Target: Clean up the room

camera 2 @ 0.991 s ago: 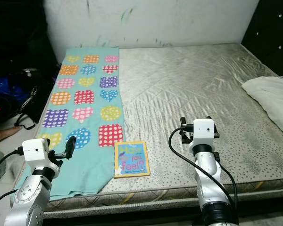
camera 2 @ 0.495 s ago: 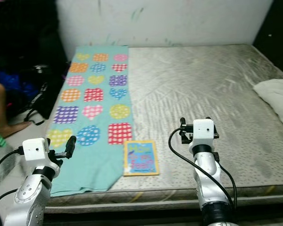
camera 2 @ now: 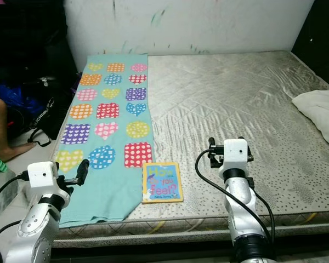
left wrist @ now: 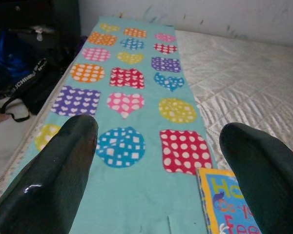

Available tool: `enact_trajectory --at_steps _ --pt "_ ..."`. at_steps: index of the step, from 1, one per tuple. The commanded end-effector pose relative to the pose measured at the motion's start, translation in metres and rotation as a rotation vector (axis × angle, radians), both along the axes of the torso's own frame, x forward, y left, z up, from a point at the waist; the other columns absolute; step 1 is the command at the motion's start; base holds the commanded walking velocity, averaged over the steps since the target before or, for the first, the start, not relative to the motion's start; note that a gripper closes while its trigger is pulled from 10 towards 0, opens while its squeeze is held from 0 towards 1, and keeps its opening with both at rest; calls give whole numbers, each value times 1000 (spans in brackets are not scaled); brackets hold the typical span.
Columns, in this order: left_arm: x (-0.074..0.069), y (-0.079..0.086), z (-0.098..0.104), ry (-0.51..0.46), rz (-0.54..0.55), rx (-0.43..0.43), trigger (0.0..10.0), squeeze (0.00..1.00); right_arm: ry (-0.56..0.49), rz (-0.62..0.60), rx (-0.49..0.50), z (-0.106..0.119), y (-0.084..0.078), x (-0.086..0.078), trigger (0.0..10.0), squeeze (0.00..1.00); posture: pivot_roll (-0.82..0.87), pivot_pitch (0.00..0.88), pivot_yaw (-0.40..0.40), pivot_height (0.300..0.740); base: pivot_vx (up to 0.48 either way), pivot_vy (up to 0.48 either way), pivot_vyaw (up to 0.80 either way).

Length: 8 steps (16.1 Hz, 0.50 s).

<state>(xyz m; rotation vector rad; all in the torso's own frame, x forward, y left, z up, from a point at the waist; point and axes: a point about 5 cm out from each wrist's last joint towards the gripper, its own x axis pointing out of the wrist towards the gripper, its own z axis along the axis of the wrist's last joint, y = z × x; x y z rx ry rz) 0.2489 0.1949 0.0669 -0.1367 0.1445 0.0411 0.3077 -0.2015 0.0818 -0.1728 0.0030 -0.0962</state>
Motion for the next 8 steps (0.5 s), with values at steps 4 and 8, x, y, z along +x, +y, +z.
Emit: enact_trajectory --at_steps 4,8 --pt "1 -1 0 -2 -15 15 10000 0 -20 18 -14 6 2 4 10000 0 -87 0 41 740 0 0 0" --pt "1 -2 0 0 -13 9 10000 0 -19 24 -13 6 3 5 10000 0 -86 0 38 740 0 0 0"
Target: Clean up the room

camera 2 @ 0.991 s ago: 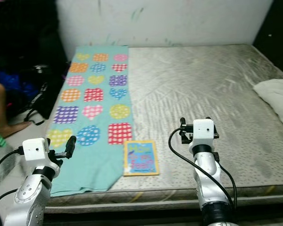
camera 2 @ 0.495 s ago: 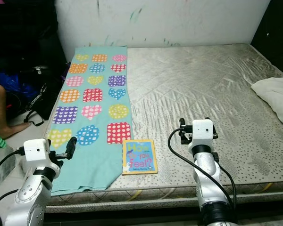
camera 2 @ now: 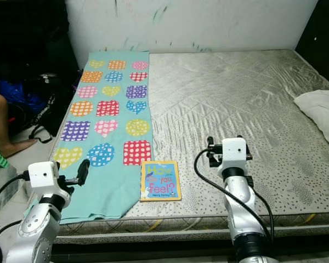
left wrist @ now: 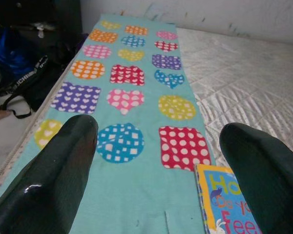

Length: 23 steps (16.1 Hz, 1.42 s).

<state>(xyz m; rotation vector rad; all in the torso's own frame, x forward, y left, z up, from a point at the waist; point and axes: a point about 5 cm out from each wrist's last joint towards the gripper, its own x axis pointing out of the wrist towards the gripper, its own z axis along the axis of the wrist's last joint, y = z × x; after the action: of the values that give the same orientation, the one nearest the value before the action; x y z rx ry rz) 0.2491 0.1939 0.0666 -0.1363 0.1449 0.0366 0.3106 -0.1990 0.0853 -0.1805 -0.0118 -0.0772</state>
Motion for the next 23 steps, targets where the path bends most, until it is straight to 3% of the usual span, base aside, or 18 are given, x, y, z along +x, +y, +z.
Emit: enact_trajectory --at_steps 1,7,10,15,19,23 --pt "1 -1 0 -1 -8 9 10000 0 -6 4 -3 2 0 2 10000 0 -87 0 37 740 0 0 0" --pt "1 -1 -1 2 -8 7 10000 0 6 -4 11 0 -2 1 10000 0 -88 0 38 740 0 0 0" --pt "1 -1 -1 3 -8 7 10000 0 -1 -4 -27 1 -1 1 10000 0 -88 0 38 740 0 0 0" --pt "1 1 0 -2 -3 9 10000 0 -8 -10 15 2 2 1 10000 0 -88 0 41 740 0 0 0" --pt "1 -1 -2 6 -8 9 10000 0 54 -6 -49 -9 3 0 10000 0 -88 0 37 740 0 0 0" --pt "1 0 -4 21 -2 9 10000 0 78 -4 -50 -14 2 -3 10000 0 -89 0 37 740 0 0 0"
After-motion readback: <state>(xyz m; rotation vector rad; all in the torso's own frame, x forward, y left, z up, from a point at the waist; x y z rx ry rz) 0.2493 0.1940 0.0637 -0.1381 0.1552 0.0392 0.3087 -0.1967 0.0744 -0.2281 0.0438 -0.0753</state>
